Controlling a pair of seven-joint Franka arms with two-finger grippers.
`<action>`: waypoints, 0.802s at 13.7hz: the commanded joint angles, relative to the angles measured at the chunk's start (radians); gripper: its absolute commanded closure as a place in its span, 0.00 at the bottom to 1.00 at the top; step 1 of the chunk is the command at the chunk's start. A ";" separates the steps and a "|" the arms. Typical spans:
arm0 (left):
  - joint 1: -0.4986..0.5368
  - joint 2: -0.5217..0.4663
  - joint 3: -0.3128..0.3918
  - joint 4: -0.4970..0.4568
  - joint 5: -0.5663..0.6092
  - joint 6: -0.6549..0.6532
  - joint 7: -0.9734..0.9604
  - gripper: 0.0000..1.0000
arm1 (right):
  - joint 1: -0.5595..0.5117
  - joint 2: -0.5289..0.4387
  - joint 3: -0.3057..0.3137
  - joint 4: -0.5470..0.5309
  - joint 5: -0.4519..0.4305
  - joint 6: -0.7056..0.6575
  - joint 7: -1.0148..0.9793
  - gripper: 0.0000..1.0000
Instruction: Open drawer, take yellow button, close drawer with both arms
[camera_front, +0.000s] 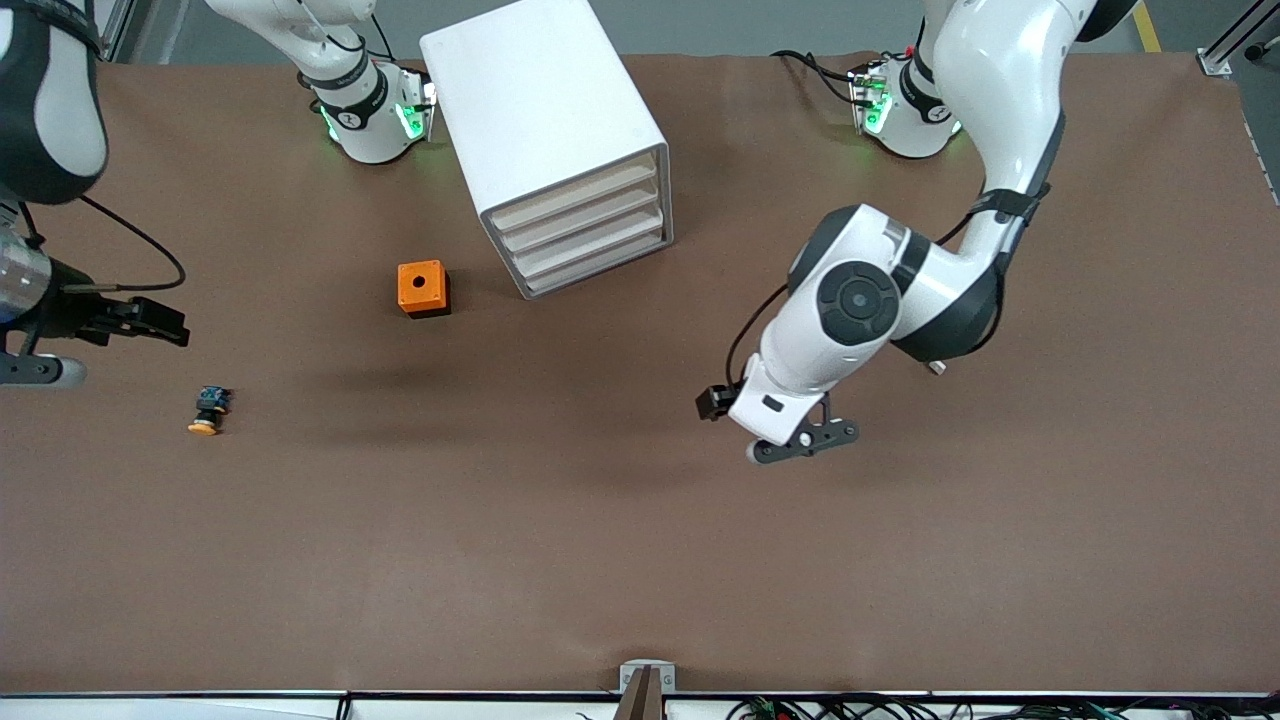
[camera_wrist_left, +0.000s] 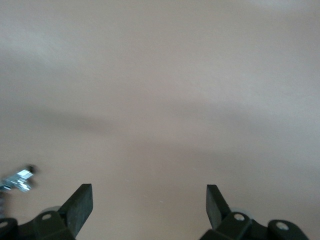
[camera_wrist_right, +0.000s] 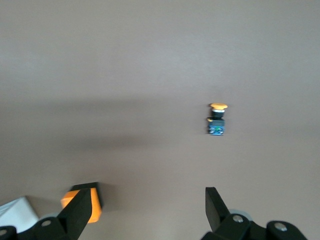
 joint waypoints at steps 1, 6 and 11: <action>0.058 -0.053 -0.007 -0.018 0.022 -0.051 0.104 0.00 | -0.025 0.013 -0.014 0.124 0.089 -0.103 0.005 0.00; 0.161 -0.136 0.112 -0.018 0.026 -0.149 0.470 0.00 | -0.068 0.013 -0.016 0.189 0.116 -0.117 0.000 0.00; 0.227 -0.250 0.167 -0.023 0.026 -0.270 0.628 0.00 | -0.057 0.015 -0.011 0.189 0.115 -0.119 0.002 0.00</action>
